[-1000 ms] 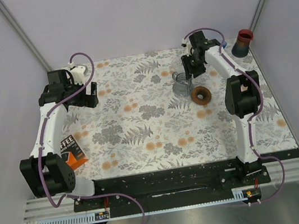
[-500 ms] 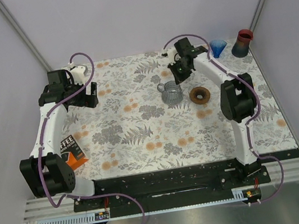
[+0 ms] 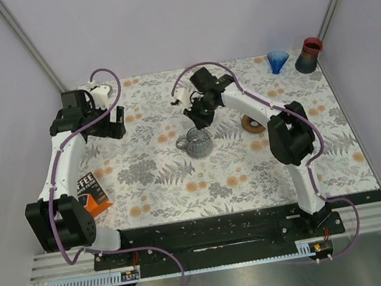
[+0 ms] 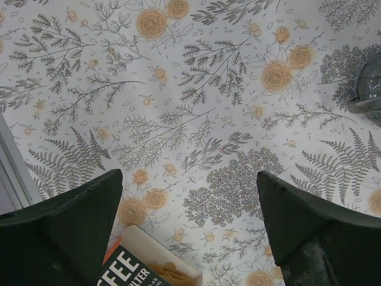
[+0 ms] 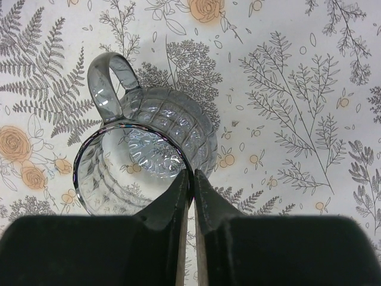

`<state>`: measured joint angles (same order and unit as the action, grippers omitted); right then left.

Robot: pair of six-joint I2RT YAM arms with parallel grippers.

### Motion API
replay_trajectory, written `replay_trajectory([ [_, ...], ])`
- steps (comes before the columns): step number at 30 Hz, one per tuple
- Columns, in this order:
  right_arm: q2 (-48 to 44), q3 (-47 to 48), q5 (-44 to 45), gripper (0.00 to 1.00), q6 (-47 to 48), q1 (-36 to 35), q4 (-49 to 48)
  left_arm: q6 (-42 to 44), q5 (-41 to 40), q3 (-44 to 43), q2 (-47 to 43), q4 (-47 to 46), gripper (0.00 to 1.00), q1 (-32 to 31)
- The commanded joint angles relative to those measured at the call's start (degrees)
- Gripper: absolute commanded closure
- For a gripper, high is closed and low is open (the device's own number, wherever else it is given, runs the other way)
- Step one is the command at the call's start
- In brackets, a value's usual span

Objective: Place the coffee filter in the dripper

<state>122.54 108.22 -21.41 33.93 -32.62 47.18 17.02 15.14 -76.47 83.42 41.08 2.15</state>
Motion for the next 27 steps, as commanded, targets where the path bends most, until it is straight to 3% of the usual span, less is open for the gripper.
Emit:
replay_trajectory([
  [1, 0.94, 1.11, -2.23, 0.87, 6.23, -1.3, 2.66, 0.83, -0.46, -0.17, -1.42, -1.0, 0.01, -0.04],
  [5, 1.65, 4.26, -0.92, 0.75, 3.79, -2.01, 2.92, 0.91, -0.46, -0.09, -1.42, -1.09, 0.01, -0.04],
  [11, -5.63, 8.14, 3.11, 0.28, -3.15, -0.96, -1.63, 1.44, -0.28, -0.44, -1.24, -0.21, 0.01, -0.04],
  [13, -8.97, 8.58, 2.87, 0.19, -7.19, 1.93, -5.41, 1.53, -0.37, -0.44, -1.15, -0.12, 0.01, -0.04],
  [17, -11.18, 10.34, 0.04, 0.09, -23.07, 13.17, -14.55, 1.79, -0.2, -0.35, -1.24, 0.14, 0.01, -0.04],
  [22, -5.57, 15.68, 15.23, 0.04, -37.78, 23.99, -16.07, 1.79, -0.28, -0.44, -1.06, 0.23, 0.01, -0.04],
  [27, 2.68, 20.53, 26.05, 0.04, -44.56, 30.42, -14.13, 2.41, -1.07, -0.35, -1.24, 0.84, 0.01, -0.04],
])
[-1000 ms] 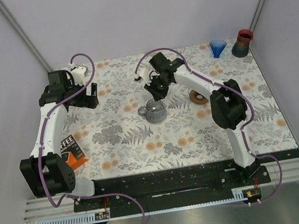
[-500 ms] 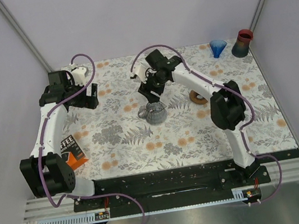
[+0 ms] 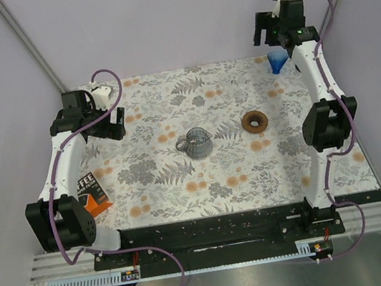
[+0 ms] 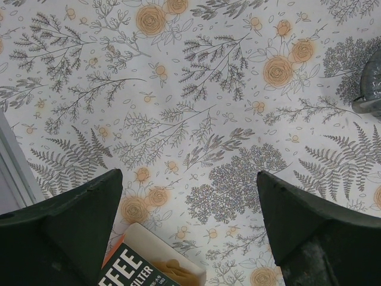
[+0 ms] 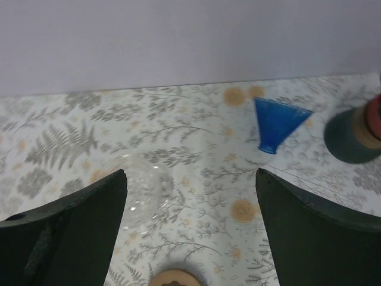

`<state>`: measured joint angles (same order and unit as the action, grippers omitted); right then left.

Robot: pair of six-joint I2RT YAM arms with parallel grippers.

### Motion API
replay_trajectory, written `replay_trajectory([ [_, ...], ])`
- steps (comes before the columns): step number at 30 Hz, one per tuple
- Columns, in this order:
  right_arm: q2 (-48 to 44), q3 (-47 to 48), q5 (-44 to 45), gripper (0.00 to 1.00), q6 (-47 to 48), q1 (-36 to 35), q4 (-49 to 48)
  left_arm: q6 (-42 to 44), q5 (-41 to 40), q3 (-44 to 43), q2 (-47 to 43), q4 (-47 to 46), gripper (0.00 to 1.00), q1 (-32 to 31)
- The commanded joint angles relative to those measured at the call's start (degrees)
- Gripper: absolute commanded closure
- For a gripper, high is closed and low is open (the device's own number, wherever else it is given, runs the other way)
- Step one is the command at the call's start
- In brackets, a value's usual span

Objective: Place the coffee filter in the dripper

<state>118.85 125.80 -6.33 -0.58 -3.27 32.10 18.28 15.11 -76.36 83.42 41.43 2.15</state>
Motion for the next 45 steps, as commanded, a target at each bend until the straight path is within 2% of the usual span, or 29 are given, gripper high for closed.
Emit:
replay_trajectory([
  [1, 8.14, 4.53, 12.55, 0.04, -10.75, 2.11, 1.39, 1.14, -1.31, -0.55, -1.15, 0.41, 0.01, -0.04],
  [4, 17.0, 12.59, 15.9, 0.06, -11.81, 4.92, 5.94, 1.14, -1.58, -0.63, -0.89, 0.41, 0.01, -0.04],
  [8, 27.21, 23.51, 16.08, 0.08, -10.85, 6.43, 10.44, 1.14, -1.84, -1.07, -0.1, 0.67, 0.01, -0.04],
  [10, 29.15, 24.41, 16.7, 0.09, -10.67, 6.78, 10.44, 1.14, -2.02, -1.07, -0.01, 0.84, 0.01, 0.04],
  [15, 29.95, 19.93, 18.02, 0.09, -10.14, 7.84, 6.76, 1.32, -2.19, -1.6, 0.69, 1.11, 0.01, -0.04],
  [19, 34.07, 27.12, 15.12, 0.12, -9.09, 8.8, 8.33, 1.14, -1.93, -2.13, 1.13, 1.2, 0.01, 0.04],
  [27, 34.7, 28.01, 10.38, 0.16, -9.7, 8.98, 7.1, 1.67, -3.07, -2.66, 1.13, 1.99, 0.01, -0.04],
  [31, 33.21, 27.22, 1.86, 0.15, -3.65, 8.98, 1.75, 1.67, -2.72, -2.66, 0.87, 1.99, 0.01, 0.04],
  [37, 32.85, 27.66, 9.14, 0.05, -4.42, 9.77, -6.42, 2.02, -3.6, -2.39, 0.78, 1.99, 0.01, -0.04],
  [40, 35.92, 29.5, 6.96, 0.04, -5.57, 10.04, -8.44, 2.02, -3.86, -2.65, 1.05, 1.99, 0.01, 0.04],
  [43, 37.24, 28.72, -0.78, 0.02, -4.61, 10.04, -14.5, 2.02, -4.48, -3.01, 1.4, 1.99, 0.01, -0.04],
  [45, 37.77, 29.07, -0.36, 0.02, -5.22, 10.04, -18.1, 2.19, -5.0, -3.01, 1.4, 1.99, 0.01, -0.04],
])
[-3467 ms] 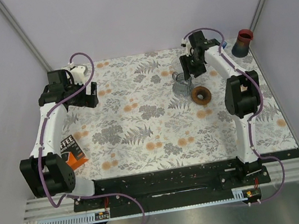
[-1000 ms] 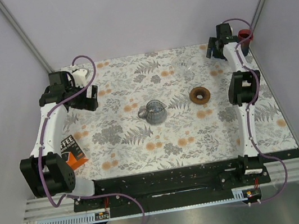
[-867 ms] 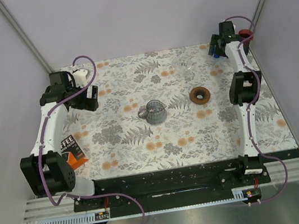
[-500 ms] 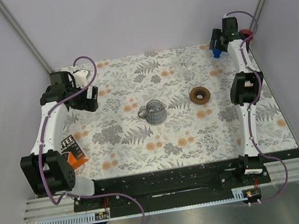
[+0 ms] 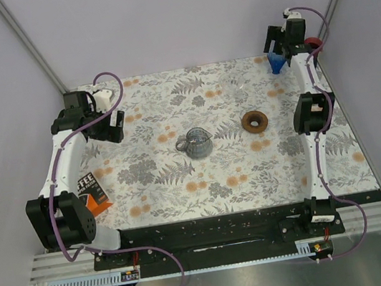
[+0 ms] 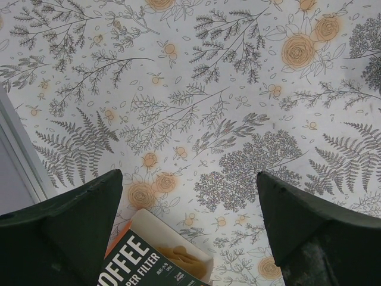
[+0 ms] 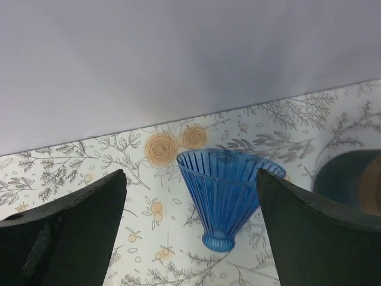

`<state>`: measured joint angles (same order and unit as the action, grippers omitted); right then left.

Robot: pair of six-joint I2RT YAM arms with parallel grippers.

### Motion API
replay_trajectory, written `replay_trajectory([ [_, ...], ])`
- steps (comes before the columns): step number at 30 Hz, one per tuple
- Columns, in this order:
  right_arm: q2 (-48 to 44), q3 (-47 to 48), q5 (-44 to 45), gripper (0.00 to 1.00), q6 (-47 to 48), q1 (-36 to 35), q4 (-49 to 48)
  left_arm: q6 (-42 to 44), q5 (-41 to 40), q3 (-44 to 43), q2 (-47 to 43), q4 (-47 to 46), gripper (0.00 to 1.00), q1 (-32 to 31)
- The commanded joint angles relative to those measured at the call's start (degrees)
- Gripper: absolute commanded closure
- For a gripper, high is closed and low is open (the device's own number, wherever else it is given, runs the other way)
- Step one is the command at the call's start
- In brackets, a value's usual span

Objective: Place the coffee filter in the dripper

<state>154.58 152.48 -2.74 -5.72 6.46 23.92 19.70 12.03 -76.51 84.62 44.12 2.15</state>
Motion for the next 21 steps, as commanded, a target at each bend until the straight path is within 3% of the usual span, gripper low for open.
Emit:
replay_trajectory([
  [1, 2.21, 2.38, -3.59, 0.02, -0.26, 0.31, -11.43, 0.86, -2.1, -2.68, 0.11, -0.7, 0.01, -0.04],
  [5, 5.37, 6.31, -6.05, 0.06, -2.8, 0.48, -13.47, 1.21, -3.06, -2.33, 0.63, -0.7, 0.01, -0.04],
  [10, 5.39, 6.52, -5.0, 0.2, -10.62, 1.36, -11.54, 1.56, -4.91, -2.85, 2.04, -0.7, 0.01, 0.04],
  [16, 3.71, 6.16, -5.25, 0.31, -14.76, 1.89, 0.23, 1.74, -5.18, -3.38, 1.96, -0.7, 0.01, -0.04],
  [21, -1.38, -0.16, -7.79, 0.36, -12.75, 1.89, 7.71, 1.65, -4.39, -2.68, 0.99, -0.7, 0.01, -0.04],
])
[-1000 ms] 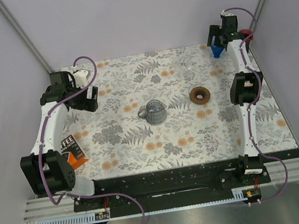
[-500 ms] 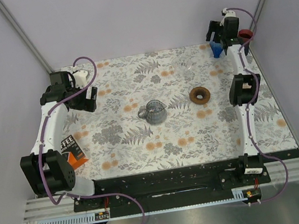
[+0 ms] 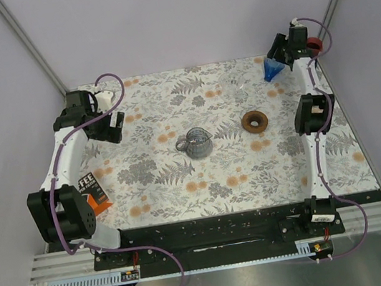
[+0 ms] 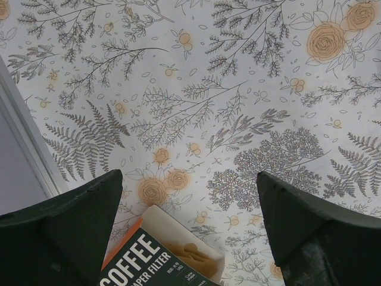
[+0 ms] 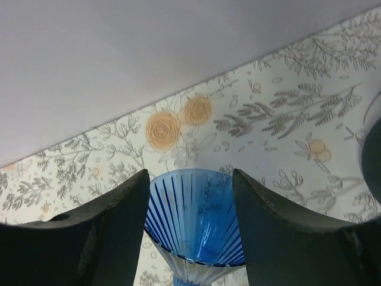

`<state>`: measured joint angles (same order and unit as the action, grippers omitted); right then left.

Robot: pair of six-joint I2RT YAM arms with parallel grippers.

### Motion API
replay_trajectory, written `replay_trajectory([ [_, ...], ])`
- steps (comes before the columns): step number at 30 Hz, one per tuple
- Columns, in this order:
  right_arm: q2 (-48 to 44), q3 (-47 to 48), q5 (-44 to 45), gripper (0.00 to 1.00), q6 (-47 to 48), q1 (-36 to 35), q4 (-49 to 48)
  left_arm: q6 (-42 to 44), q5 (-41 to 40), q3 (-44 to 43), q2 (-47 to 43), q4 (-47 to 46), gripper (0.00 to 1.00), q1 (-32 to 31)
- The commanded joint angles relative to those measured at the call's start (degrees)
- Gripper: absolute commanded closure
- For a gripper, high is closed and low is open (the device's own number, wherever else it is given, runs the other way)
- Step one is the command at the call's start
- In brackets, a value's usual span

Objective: Place the coffee filter in the dripper

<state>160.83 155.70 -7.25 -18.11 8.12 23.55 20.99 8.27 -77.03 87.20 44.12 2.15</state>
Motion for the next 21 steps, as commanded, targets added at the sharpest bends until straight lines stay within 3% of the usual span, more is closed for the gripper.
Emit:
replay_trajectory([
  [1, -8.77, -4.51, -4.78, 0.36, 0.35, 0.23, 9.05, 0.36, -0.63, -2.15, -1.85, -0.7, 0.01, 0.04],
  [9, -15.29, -16.12, -11.47, 0.53, 5.98, -1.35, 12.83, 0.45, 0.43, -1.37, -4.05, -0.7, 0.01, 0.04],
  [14, -16.07, -16.91, -15.16, 0.65, 6.68, -1.44, 21.35, 0.54, 0.78, -0.75, -5.02, -0.7, 0.01, -0.04],
  [21, -30.56, -40.79, -12.71, 0.64, 7.56, -2.58, 15.31, 0.28, 1.75, -1.45, -4.49, -0.7, 0.01, 0.04],
])
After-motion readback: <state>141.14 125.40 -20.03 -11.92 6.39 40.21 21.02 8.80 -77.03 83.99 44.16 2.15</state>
